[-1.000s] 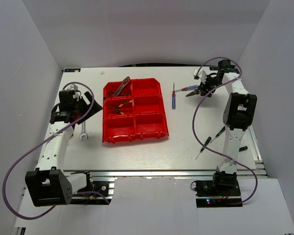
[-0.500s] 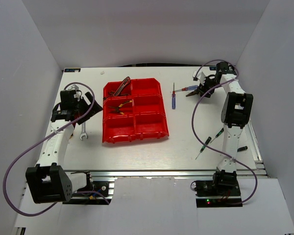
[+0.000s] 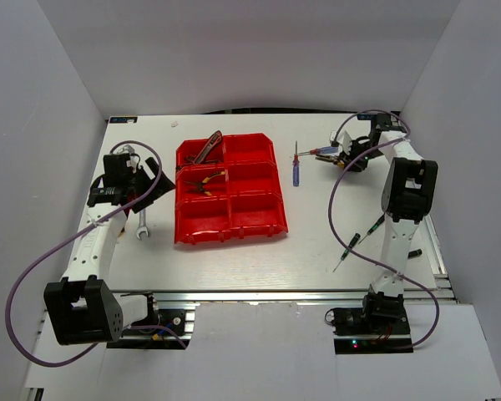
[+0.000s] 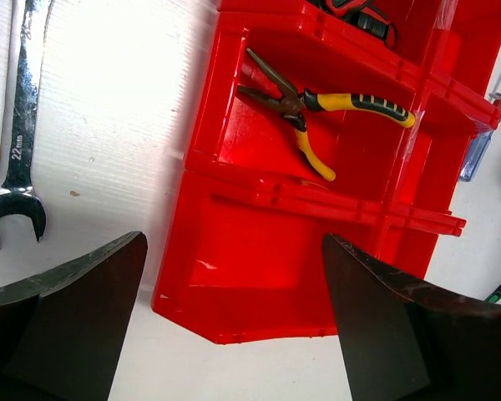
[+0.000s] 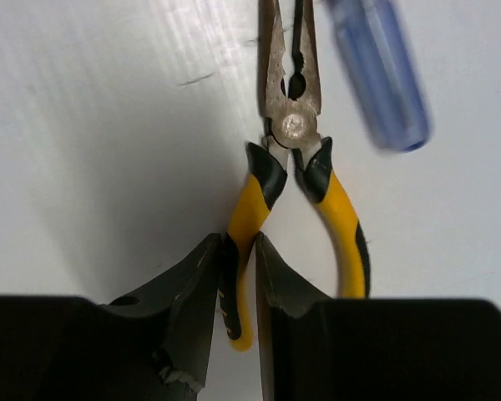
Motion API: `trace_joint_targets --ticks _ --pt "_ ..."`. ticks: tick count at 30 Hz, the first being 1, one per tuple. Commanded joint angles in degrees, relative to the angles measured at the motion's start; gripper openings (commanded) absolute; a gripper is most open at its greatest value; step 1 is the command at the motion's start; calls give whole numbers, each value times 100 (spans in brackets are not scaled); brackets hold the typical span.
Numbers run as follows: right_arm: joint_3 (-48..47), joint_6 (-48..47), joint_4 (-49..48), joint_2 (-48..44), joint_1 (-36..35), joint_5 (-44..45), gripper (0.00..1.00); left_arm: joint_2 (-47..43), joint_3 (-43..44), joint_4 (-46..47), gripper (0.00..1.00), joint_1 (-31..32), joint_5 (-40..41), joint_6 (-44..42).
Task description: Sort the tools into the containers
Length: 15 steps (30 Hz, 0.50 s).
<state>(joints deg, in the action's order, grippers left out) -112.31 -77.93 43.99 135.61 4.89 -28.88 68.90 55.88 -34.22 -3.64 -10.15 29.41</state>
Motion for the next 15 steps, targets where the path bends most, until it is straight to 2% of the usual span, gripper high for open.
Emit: trace_joint_targets --ticks 1,9,11,15 --pt "708 -126 392 -324 56 58 28 -114 20 178 97 -32 -57 12" --pt "1404 23 286 -851 56 -56 9 -149 -7 249 97 -32 -101 -23" --pt "1588 58 286 -1089 48 -187 0 -175 -59 257 97 -32 -83 -23" --pt "1739 330 303 -1659 -31 -608 0 -325 -165 284 97 -32 -83 3"
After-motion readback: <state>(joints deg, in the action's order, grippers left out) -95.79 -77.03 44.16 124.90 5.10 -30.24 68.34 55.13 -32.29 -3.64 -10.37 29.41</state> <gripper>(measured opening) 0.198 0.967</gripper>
